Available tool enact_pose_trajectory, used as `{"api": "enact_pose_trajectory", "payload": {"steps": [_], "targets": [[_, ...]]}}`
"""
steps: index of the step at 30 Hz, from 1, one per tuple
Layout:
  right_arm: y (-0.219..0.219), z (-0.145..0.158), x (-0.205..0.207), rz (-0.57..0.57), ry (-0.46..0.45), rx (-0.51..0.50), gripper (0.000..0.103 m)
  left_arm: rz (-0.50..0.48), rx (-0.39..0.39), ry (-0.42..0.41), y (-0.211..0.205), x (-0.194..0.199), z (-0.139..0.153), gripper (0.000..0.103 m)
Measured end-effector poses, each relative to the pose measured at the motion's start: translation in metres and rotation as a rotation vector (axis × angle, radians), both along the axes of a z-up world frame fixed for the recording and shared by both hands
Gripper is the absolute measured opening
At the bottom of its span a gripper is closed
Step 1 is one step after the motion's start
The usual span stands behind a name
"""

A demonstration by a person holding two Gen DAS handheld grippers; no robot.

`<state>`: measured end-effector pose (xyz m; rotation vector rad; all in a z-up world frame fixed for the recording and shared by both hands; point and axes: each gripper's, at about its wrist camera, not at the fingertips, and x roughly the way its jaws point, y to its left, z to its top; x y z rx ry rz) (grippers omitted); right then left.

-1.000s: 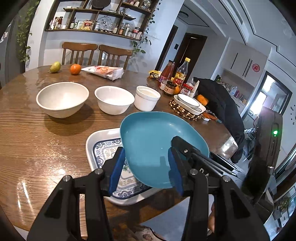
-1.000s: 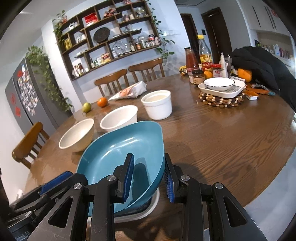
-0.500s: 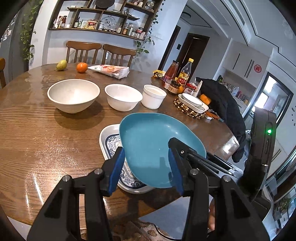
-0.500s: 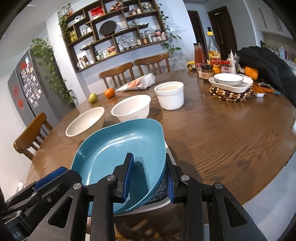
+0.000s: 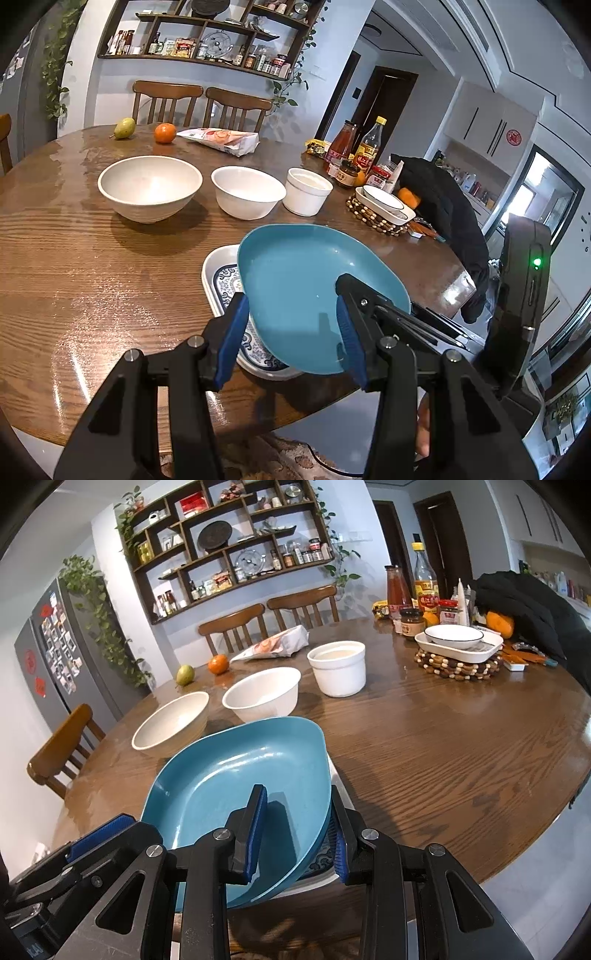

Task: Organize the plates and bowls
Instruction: 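Lower the teal plate onto the stacked square plates with the right gripper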

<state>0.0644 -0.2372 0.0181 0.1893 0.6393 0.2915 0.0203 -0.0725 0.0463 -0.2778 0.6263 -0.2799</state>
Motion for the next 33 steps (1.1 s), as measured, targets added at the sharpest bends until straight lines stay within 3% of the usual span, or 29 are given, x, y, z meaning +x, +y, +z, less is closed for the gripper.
{"api": "enact_pose_trajectory", "payload": {"steps": [21, 33], "targets": [[0.010, -0.009, 0.002, 0.042, 0.015, -0.014, 0.034, 0.027, 0.013, 0.037, 0.005, -0.002, -0.008, 0.047], [0.010, -0.013, 0.008, 0.032, 0.020, -0.033, 0.034, -0.008, -0.027, 0.079, 0.006, 0.008, -0.015, 0.046]]}}
